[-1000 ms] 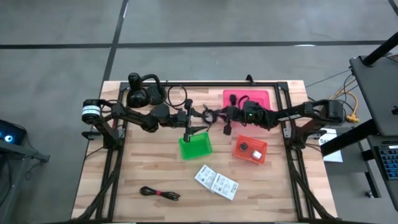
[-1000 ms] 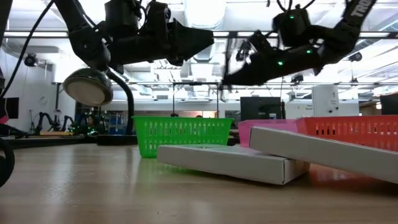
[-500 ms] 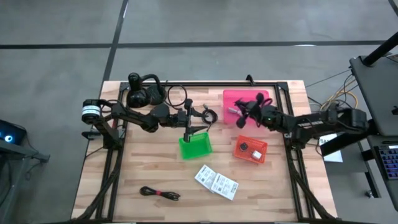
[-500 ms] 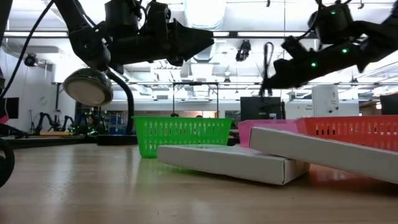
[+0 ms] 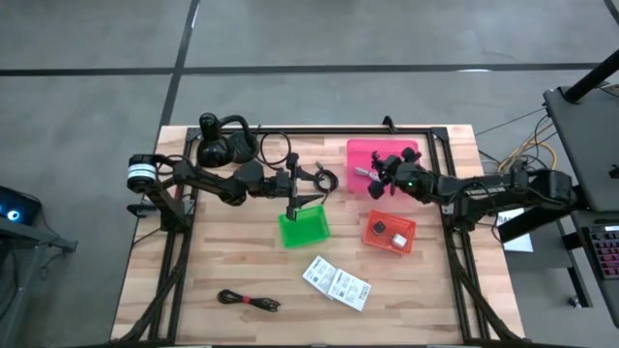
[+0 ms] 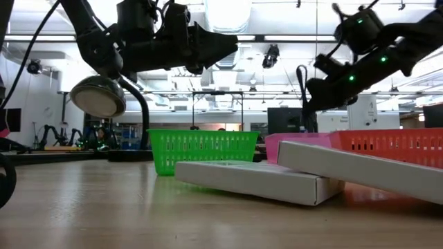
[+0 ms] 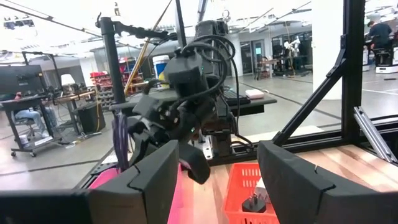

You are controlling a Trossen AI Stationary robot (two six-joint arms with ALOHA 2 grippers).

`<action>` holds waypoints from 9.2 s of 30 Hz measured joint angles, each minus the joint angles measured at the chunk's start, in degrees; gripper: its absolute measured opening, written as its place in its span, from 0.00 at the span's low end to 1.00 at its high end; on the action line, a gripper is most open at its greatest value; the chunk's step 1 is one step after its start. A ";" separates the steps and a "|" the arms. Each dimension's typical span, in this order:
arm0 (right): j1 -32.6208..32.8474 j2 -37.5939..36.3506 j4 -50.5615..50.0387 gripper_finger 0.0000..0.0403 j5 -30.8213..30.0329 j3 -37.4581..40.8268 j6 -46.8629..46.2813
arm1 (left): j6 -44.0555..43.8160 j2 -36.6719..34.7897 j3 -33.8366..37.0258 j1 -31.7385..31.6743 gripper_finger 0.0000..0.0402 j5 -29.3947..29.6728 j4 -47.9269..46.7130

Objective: Pick and place items into bin
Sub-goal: Put the blue charger cable into the pink bin, then put the top black charger cable into the pink bin

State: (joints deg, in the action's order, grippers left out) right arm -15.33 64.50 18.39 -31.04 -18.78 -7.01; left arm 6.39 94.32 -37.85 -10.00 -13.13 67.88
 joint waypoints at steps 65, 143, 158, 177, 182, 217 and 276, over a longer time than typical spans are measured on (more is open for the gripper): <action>-0.14 14.59 -9.16 0.32 -16.94 -12.61 -4.14 | -0.06 0.04 0.72 -0.04 0.51 0.00 -1.53; 1.31 -11.84 25.20 0.21 57.97 9.98 22.67 | -19.66 12.66 -28.02 -10.29 0.51 14.64 -71.87; 1.31 -11.84 25.12 0.20 57.98 9.98 22.67 | -20.52 16.17 -28.65 -10.54 0.51 14.48 -71.39; 1.31 -11.82 25.10 0.19 58.00 9.98 22.65 | -17.79 18.84 -29.05 -10.69 0.35 14.30 -69.31; 1.31 -11.80 25.12 0.19 58.00 9.98 22.65 | -15.81 18.82 -29.03 -10.69 0.16 14.32 -69.36; 1.33 -9.72 22.25 0.30 47.46 9.98 20.88 | -3.33 3.51 -29.09 -8.65 0.01 14.73 -66.97; 1.31 3.63 33.19 0.55 37.02 1.33 8.88 | 31.08 3.93 -22.79 6.01 0.00 39.58 -28.90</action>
State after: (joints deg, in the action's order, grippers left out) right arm -14.02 68.14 51.58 5.98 -17.45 1.86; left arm 37.47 98.26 -60.63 -3.99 26.46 38.98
